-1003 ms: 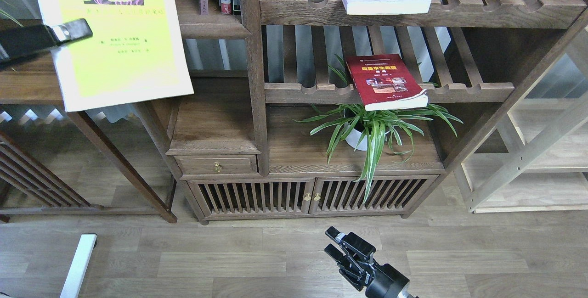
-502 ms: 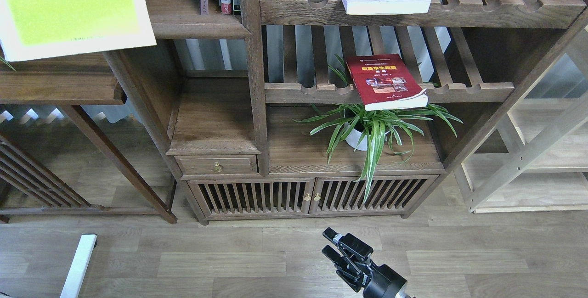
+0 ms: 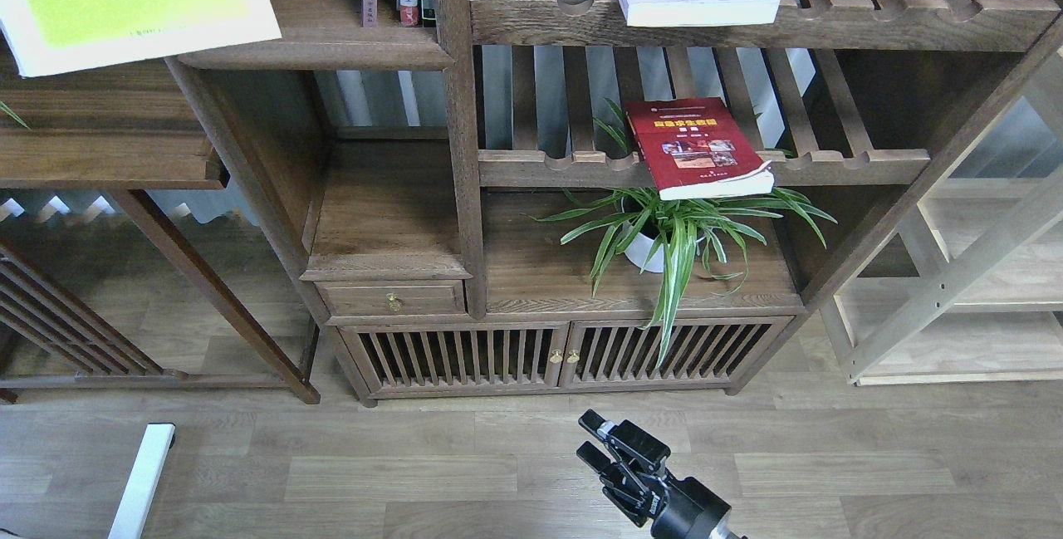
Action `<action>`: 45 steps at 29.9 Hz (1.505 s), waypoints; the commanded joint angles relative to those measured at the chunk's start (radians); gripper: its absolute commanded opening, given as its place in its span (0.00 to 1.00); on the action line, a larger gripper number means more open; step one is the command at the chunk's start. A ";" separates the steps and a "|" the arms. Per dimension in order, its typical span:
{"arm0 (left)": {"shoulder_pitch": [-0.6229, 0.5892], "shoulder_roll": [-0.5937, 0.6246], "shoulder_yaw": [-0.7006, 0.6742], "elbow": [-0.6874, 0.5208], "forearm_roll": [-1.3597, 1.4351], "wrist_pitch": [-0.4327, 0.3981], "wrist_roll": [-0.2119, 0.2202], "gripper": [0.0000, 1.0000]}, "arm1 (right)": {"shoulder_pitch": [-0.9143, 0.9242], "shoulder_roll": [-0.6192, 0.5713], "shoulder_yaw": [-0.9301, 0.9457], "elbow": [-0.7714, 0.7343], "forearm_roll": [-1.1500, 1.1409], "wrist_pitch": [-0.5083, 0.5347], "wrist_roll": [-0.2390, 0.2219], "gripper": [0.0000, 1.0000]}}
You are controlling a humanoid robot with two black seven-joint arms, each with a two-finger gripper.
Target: Organize books on shelf
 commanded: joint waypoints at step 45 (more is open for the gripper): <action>-0.435 -0.461 0.102 0.483 0.505 0.073 0.000 0.00 | -0.006 -0.016 0.001 0.005 0.092 0.000 0.000 0.69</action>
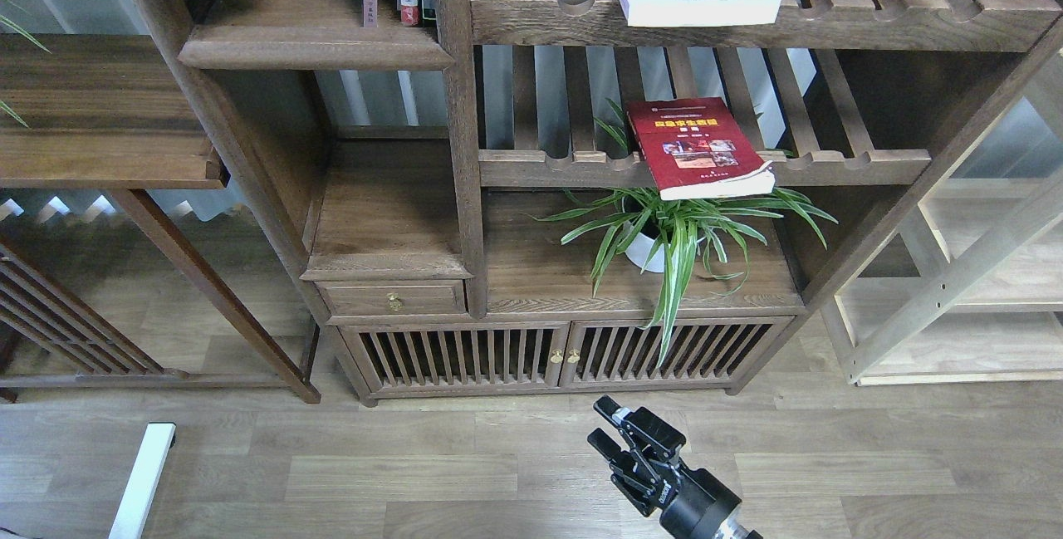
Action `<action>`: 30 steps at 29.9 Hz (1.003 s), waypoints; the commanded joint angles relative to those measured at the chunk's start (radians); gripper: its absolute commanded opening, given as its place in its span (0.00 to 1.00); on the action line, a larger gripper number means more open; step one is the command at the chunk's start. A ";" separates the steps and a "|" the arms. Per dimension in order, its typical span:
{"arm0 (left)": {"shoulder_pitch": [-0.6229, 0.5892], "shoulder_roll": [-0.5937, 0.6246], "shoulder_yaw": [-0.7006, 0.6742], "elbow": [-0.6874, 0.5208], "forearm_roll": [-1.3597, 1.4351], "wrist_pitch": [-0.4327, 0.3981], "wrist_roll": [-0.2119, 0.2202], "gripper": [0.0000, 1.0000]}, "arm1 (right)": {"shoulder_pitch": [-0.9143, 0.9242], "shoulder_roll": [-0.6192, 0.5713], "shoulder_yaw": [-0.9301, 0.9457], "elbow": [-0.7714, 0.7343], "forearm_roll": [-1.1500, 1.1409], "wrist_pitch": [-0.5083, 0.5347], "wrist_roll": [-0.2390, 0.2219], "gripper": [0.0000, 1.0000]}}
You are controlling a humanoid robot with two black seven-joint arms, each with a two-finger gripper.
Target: Organize books on shelf
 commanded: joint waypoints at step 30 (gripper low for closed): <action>-0.104 -0.208 0.124 0.158 0.158 0.003 0.000 0.00 | -0.010 0.003 -0.003 0.004 0.030 0.000 0.000 0.69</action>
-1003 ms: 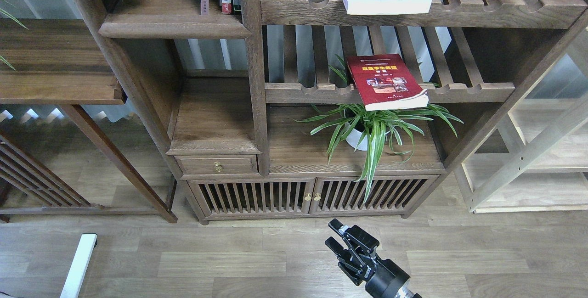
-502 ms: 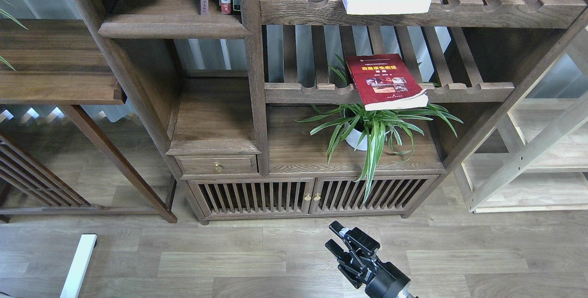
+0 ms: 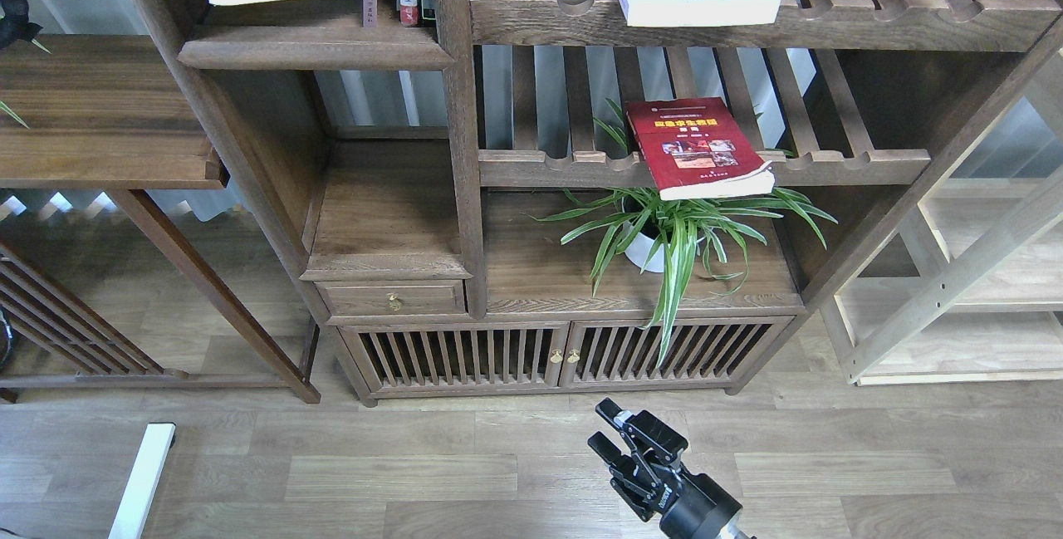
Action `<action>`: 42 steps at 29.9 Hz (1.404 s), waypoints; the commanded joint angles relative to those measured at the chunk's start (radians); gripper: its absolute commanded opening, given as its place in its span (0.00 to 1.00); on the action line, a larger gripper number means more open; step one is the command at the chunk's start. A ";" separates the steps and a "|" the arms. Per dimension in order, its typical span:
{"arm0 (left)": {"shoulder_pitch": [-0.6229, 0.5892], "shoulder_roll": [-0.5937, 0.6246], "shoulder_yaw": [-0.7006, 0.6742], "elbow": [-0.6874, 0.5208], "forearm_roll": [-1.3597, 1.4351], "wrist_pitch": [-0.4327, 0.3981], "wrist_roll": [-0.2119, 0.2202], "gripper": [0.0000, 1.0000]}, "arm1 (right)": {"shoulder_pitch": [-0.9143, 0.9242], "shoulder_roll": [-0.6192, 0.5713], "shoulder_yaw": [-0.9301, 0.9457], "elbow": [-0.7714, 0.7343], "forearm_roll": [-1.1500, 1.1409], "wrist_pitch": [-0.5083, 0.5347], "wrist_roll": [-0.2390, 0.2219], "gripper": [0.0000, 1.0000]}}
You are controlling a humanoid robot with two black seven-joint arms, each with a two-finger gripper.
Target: Organize books on shelf
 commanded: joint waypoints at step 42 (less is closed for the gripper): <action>-0.056 -0.165 0.066 0.013 0.165 0.322 0.000 0.02 | -0.005 -0.046 -0.026 0.023 0.160 0.000 0.000 0.69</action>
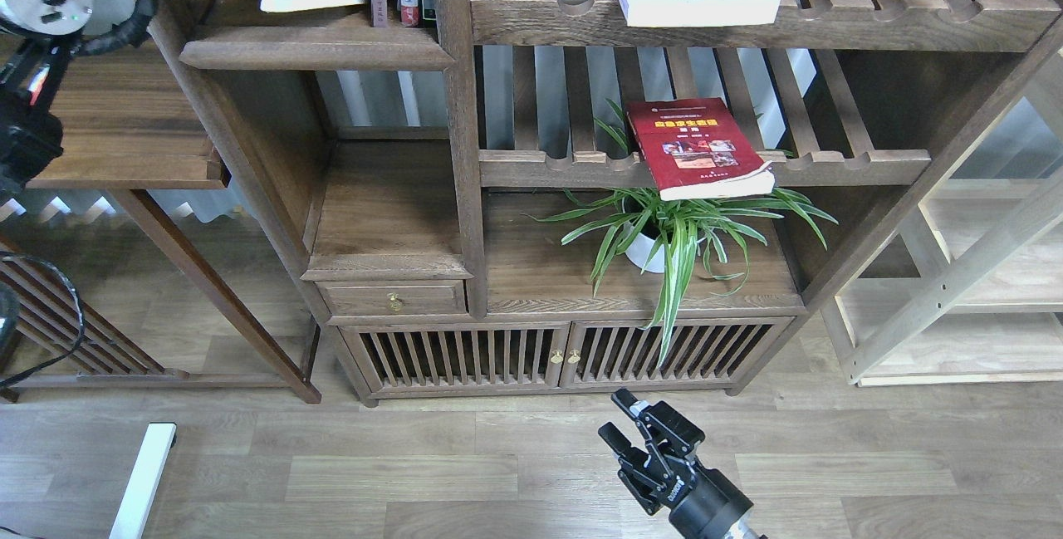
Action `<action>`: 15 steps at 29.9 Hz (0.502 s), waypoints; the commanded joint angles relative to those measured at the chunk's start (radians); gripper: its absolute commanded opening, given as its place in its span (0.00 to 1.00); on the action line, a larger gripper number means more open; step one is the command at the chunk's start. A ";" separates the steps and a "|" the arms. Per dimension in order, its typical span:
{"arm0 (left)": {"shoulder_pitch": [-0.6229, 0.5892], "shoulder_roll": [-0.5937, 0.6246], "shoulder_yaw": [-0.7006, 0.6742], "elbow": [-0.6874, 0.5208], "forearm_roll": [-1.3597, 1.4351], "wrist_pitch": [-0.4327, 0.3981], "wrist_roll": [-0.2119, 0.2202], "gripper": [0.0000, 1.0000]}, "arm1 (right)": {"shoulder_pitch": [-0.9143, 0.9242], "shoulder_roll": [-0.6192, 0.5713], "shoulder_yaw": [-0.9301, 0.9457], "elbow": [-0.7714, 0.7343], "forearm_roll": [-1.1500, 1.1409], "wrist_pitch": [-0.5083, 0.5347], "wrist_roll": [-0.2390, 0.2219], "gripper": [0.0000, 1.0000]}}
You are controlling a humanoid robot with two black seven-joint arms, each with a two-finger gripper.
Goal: Organize books on shelf
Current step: 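Push the yellow book deeper into the shelf with the left gripper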
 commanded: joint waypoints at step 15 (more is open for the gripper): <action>-0.084 0.012 0.022 0.013 0.067 -0.016 0.002 0.02 | -0.008 -0.058 -0.031 0.005 0.099 0.000 0.000 0.69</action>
